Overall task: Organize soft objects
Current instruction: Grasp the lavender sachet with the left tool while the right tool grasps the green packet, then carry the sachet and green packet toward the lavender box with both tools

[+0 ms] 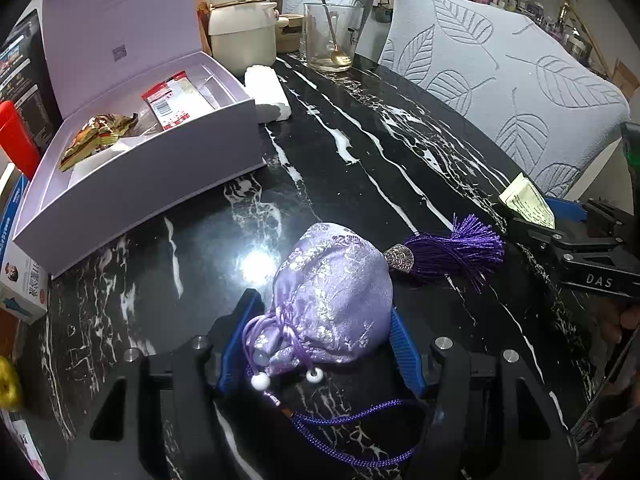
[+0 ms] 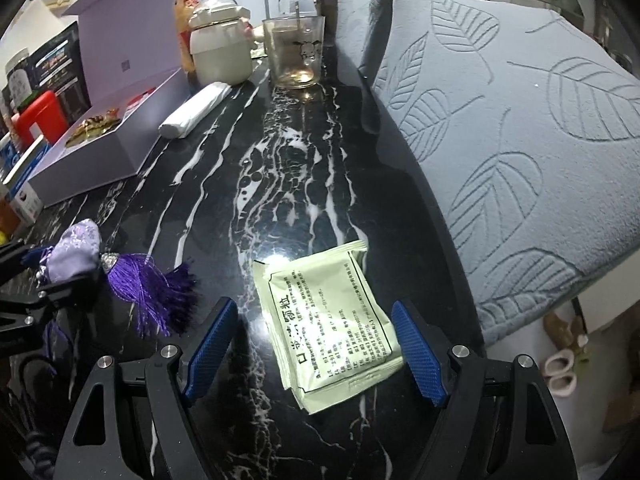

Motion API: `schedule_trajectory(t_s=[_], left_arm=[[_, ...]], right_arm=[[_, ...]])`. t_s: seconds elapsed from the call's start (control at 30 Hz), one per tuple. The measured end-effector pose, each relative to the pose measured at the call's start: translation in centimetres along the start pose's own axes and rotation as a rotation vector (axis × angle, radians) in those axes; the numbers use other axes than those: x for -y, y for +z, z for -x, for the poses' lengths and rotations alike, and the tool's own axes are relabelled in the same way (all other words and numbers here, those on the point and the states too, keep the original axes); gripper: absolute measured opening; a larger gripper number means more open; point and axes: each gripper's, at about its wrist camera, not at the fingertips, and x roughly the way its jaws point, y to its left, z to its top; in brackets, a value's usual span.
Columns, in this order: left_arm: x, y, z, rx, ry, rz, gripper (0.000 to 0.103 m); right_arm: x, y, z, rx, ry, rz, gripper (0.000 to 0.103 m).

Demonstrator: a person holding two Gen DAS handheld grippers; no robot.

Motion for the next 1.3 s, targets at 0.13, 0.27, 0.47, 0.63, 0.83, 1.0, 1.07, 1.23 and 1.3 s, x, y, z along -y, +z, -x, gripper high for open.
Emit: schedule_trajectory(t_s=[0.13,0.27,0.47,0.63,0.83,1.0,1.07,1.23,1.3], left_arm=[[0.1,0.0,0.0,0.002,-0.002,0.006,0.062],[0.1,0.0,0.1,0.003,-0.008,0.015,0.062],[0.2,-0.3,0.2,0.016,0.002,0.007,0.062],[0.0,-0.5,0.5,0.022,-0.016,0.021,0.062],[0.7,-1.1,1.1,0.026,-0.039,0.007,0.061],[1.4,-1.5,2.3,0.046,-0.066,0.005,0.061],[1.6,-1.9,3.2,0.057,-0.078,0.005,0.059],[1.5,-2.8,5.2,0.086,-0.098,0.024,0.059],[1.4,-3.2,6.1,0.099,-0.090,0.033,0.059]], right_arm=[[0.2,0.1,-0.3,-0.009,-0.025,-0.025,0.083],[0.4,-0.1,-0.1,0.006,-0.040,-0.030,0.078],[0.4,-0.3,0.4,0.019,-0.062,-0.028,0.049],[0.4,-0.6,0.8,0.018,-0.049,-0.043,0.044],[0.3,-1.8,2.5,0.034,0.005,-0.081,0.044],[0.0,-2.6,4.0,0.044,0.023,-0.096,0.044],[-0.3,-2.9,4.5,0.049,0.036,-0.097,0.044],[-1.4,-3.6,5.8,0.063,0.077,-0.087,0.044],[-2.0,-3.8,6.2,0.071,0.090,-0.077,0.044]])
